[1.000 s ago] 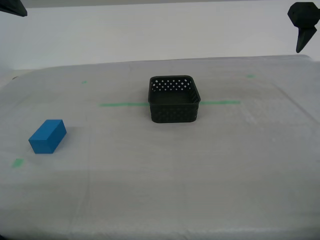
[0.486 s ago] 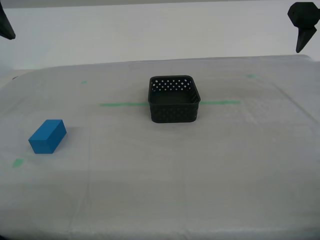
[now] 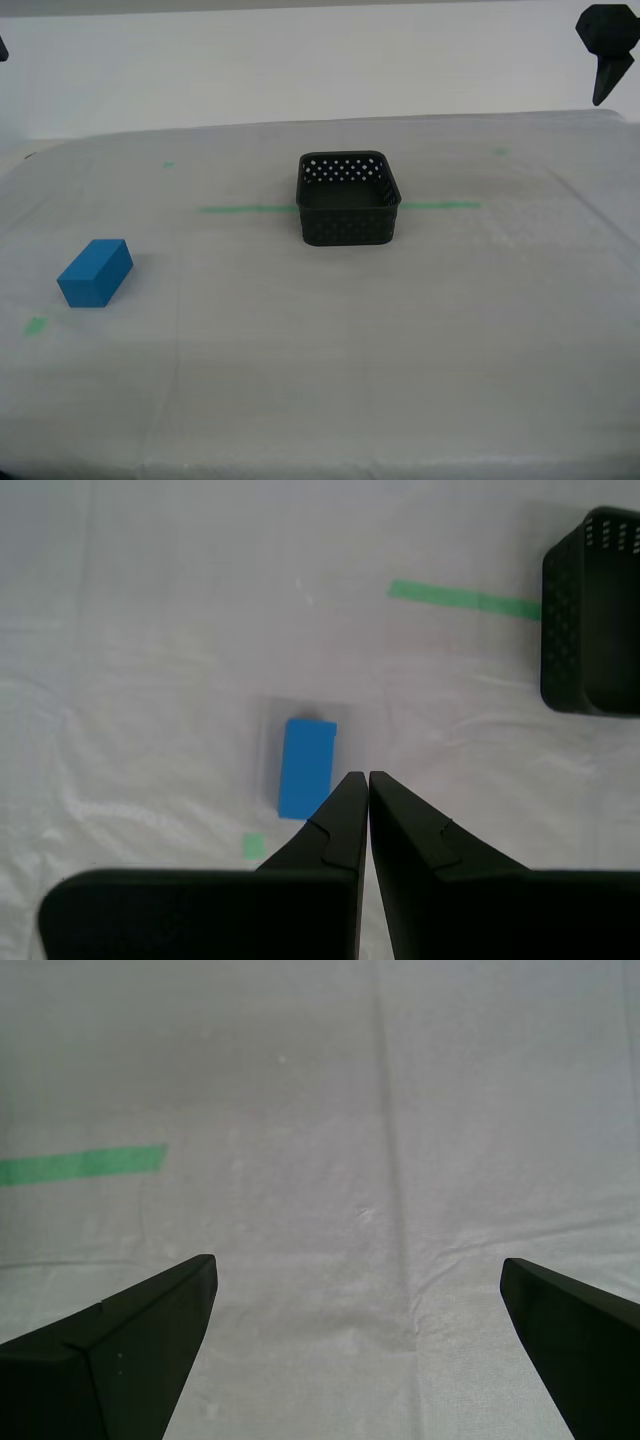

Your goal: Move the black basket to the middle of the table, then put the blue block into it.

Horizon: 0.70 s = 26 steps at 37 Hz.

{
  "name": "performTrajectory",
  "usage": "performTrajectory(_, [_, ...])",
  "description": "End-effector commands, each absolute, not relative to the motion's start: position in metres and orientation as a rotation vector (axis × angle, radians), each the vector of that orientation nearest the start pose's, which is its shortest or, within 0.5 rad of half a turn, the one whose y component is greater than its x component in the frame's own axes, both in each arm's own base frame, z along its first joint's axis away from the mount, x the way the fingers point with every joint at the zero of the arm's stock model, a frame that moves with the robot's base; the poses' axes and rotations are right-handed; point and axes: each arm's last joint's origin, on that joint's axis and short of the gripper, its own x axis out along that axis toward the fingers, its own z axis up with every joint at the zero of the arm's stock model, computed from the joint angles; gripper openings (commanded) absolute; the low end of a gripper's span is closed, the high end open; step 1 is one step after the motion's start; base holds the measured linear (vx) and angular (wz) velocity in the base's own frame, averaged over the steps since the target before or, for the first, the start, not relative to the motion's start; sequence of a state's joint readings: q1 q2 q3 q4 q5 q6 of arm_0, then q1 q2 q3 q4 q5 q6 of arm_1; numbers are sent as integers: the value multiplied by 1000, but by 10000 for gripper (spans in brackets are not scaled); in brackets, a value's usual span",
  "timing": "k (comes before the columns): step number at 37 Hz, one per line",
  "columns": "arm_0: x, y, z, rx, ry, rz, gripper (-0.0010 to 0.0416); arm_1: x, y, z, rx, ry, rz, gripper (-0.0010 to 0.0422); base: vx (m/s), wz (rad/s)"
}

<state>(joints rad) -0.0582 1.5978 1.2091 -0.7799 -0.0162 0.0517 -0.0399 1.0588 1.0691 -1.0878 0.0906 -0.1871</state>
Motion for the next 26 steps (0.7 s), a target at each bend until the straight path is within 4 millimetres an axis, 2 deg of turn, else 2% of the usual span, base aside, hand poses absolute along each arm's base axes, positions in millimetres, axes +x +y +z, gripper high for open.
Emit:
performTrajectory(1, [314, -18, 241, 88, 1165, -65, 398, 183, -10, 313, -182, 1126, -23, 0, 0, 0])
performTrajectory(14, [314, -18, 241, 88, 1162, -65, 398, 196, -11, 301, -168, 1260, -19, 0, 0, 0])
performTrajectory(26, [315, -18, 242, 87, 1154, -65, 399, 194, -11, 300, -154, 1281, -27, 0, 0, 0])
